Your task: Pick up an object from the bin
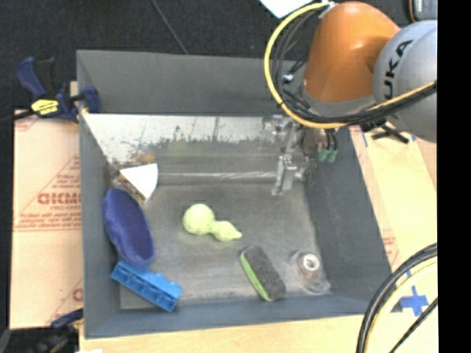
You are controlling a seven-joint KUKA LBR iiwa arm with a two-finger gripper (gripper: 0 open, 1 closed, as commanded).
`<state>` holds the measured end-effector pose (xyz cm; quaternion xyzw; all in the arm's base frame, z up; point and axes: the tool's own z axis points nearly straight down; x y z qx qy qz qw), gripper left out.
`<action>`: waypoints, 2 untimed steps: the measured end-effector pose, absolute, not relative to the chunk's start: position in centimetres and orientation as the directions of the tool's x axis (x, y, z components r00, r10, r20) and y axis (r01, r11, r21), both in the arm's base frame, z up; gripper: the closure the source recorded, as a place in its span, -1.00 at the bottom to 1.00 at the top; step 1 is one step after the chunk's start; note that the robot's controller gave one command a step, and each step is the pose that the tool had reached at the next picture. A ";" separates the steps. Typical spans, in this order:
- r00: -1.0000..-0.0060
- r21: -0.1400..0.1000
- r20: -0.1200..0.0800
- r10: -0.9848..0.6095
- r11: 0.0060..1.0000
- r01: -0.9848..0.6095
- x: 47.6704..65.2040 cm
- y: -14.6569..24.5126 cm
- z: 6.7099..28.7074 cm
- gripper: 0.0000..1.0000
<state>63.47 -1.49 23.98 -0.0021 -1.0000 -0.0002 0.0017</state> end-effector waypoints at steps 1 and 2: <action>-1.000 0.000 -0.005 0.004 1.000 0.004 63.6 -1.5 24.5 -1.00; -0.973 0.003 -0.006 0.231 0.973 0.231 61.8 2.9 12.5 -1.00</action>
Offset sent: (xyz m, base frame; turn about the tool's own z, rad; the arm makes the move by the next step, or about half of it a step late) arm -0.0259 0.0658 -0.1698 0.3306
